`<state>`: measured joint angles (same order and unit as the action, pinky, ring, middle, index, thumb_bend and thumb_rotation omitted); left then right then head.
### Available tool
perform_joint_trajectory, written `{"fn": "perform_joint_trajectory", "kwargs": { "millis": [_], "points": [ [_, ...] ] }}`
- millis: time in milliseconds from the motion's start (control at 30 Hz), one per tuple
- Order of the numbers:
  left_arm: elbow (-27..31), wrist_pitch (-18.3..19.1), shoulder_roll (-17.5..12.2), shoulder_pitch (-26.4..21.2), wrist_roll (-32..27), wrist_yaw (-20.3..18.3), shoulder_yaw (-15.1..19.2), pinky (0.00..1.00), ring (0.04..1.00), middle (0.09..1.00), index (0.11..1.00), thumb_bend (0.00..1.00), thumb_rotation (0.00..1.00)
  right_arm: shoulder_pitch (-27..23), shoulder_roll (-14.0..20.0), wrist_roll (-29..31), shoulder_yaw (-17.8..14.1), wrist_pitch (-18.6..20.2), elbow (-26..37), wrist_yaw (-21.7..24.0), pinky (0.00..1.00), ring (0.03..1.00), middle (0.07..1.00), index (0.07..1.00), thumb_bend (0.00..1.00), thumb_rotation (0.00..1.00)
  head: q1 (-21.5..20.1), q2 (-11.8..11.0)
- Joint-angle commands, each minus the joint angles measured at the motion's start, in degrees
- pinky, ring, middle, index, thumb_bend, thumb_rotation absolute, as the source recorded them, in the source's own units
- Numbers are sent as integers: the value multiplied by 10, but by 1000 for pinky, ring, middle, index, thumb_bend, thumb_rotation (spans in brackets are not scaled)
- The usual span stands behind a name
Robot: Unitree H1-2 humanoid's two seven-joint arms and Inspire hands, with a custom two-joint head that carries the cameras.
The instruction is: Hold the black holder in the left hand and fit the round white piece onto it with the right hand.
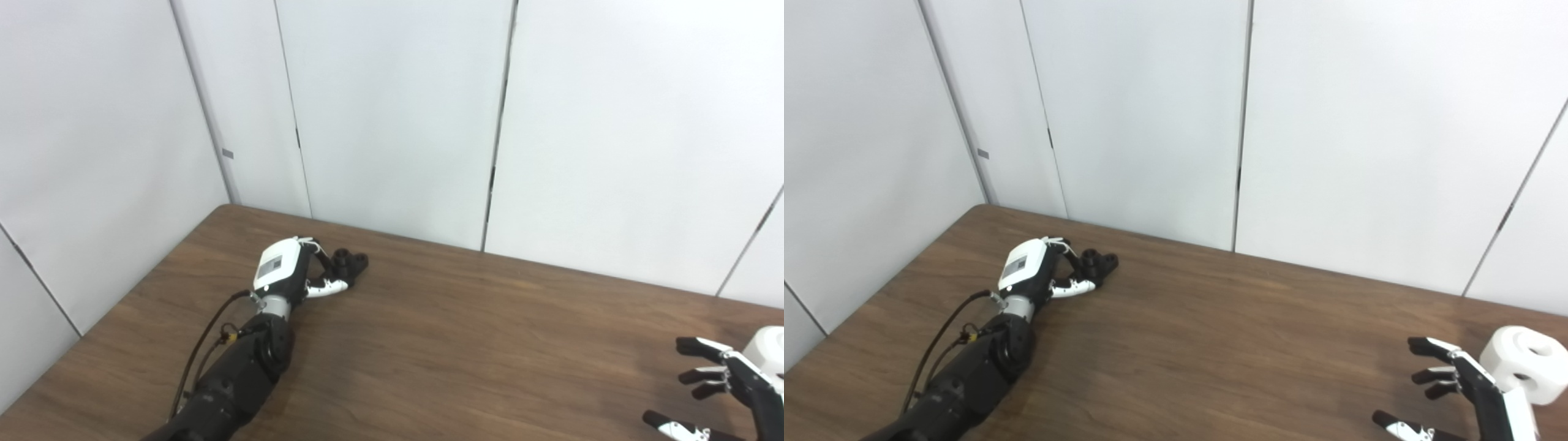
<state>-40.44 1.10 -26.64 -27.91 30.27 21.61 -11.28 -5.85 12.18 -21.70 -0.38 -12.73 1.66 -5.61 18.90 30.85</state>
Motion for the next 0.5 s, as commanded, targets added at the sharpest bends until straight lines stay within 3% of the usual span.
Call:
{"fn": "perform_joint_trajectory", "kwargs": {
  "millis": [0, 167, 467],
  "points": [
    [18, -14, -1, 11, 9, -25, -14, 837, 921, 850, 480, 525, 62, -20, 3, 4, -4, -7, 14, -4, 449, 558, 708, 709, 667, 0, 1, 1],
    [83, -41, -6, 35, 12, -61, -38, 882, 954, 891, 483, 525, 62, -26, 6, 1, -4, -22, 2, -10, 448, 556, 710, 706, 660, 0, -14, 4],
    [157, -123, -6, 53, 11, -123, -84, 792, 981, 917, 484, 524, 64, -34, 5, -3, -6, -21, -2, -15, 445, 552, 711, 710, 634, 11, -48, 14]
  ]
}}
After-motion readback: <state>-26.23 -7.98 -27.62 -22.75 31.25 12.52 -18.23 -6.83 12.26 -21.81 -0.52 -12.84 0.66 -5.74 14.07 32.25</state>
